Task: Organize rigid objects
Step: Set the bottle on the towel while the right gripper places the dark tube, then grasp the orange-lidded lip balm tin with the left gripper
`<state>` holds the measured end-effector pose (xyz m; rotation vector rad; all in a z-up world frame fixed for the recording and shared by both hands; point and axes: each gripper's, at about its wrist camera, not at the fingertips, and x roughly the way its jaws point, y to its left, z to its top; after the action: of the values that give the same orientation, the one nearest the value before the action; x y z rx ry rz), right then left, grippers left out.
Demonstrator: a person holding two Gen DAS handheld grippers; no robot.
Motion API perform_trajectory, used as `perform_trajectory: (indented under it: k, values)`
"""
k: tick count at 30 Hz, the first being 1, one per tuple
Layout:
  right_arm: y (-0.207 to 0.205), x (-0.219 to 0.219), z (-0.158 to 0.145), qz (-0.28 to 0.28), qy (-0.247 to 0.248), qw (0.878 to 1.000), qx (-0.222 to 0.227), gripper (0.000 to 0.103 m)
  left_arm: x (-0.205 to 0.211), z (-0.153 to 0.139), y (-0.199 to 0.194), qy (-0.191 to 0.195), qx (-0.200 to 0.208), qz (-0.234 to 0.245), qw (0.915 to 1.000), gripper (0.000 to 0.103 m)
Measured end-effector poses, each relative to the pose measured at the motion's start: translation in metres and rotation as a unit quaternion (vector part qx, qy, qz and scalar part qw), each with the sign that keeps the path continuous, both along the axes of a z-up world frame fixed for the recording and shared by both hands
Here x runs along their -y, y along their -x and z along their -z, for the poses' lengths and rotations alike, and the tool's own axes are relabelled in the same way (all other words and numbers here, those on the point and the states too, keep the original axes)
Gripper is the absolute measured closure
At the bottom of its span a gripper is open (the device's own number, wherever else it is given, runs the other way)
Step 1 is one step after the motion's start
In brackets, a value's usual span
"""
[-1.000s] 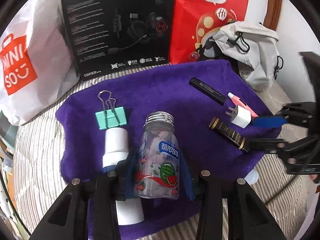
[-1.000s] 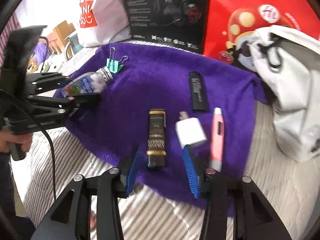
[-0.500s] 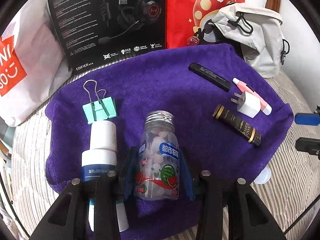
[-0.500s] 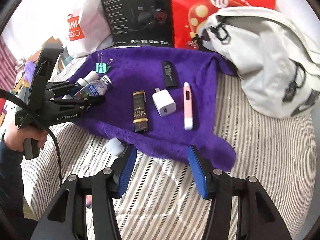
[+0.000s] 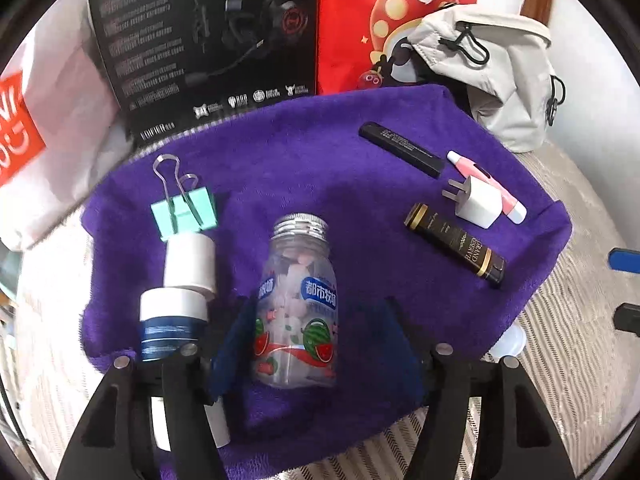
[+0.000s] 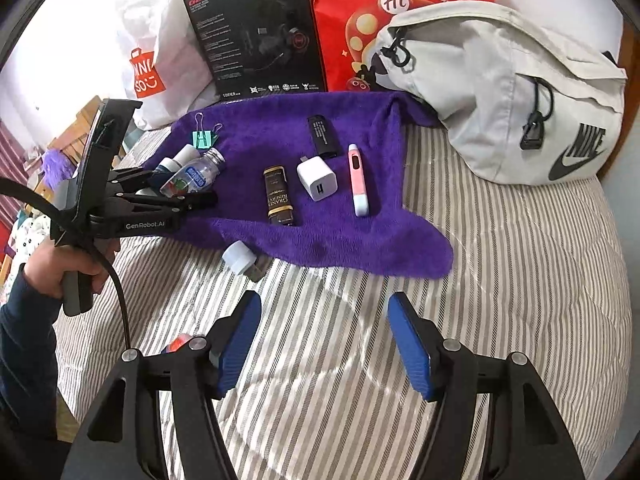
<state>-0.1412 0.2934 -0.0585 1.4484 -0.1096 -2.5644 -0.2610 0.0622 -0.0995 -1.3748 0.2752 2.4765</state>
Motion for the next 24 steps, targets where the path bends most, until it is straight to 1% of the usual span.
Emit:
perform_trajectory:
  k: [4, 6, 7, 10, 11, 13, 15, 17, 20, 22, 24]
  values:
    - [-0.010, -0.003, -0.001, 0.007, 0.002, 1.000, 0.002, 0.035, -0.004, -0.013, -0.008, -0.003, -0.016, -0.003, 0.9999, 0.039]
    - [-0.016, -0.005, -0.002, 0.012, 0.006, 1.000, 0.000, 0.033, -0.007, -0.021, -0.014, 0.008, -0.023, -0.001, 0.9997, 0.038]
    - [-0.021, -0.007, -0.003, 0.016, 0.008, 1.000, -0.001, 0.033, -0.010, -0.026, -0.020, 0.014, -0.030, 0.004, 0.9995, 0.035]
    - [-0.030, -0.013, -0.005, 0.029, 0.008, 1.000, -0.007, 0.029, -0.017, -0.039, -0.040, 0.018, -0.044, 0.022, 0.9986, 0.016]
    - [-0.034, -0.016, -0.006, 0.037, 0.009, 0.999, -0.008, 0.027, -0.019, -0.042, -0.048, 0.021, -0.048, 0.026, 0.9983, 0.013]
    - [-0.042, -0.024, -0.008, 0.054, 0.009, 0.998, -0.012, 0.021, -0.022, -0.045, -0.064, 0.020, -0.052, 0.029, 0.9981, 0.012]
    - [-0.048, -0.029, -0.010, 0.067, 0.005, 0.998, -0.018, 0.011, -0.027, -0.042, -0.082, 0.010, -0.041, 0.035, 0.9985, 0.008]
    - [-0.055, -0.036, -0.009, 0.082, -0.002, 0.996, -0.020, 0.009, -0.033, -0.034, -0.104, 0.004, -0.031, 0.044, 0.9986, 0.008]
    - [-0.061, -0.043, -0.004, 0.092, 0.005, 0.996, -0.012, 0.004, -0.043, -0.021, -0.127, -0.001, -0.021, 0.050, 0.9985, 0.008]
    - [-0.065, -0.046, 0.001, 0.097, 0.008, 0.995, -0.001, 0.004, -0.050, -0.010, -0.138, -0.005, -0.011, 0.046, 0.9989, 0.008]
    - [-0.069, -0.045, 0.004, 0.098, 0.005, 0.995, 0.005, 0.004, -0.058, -0.003, -0.147, 0.002, -0.011, 0.045, 0.9989, 0.008]
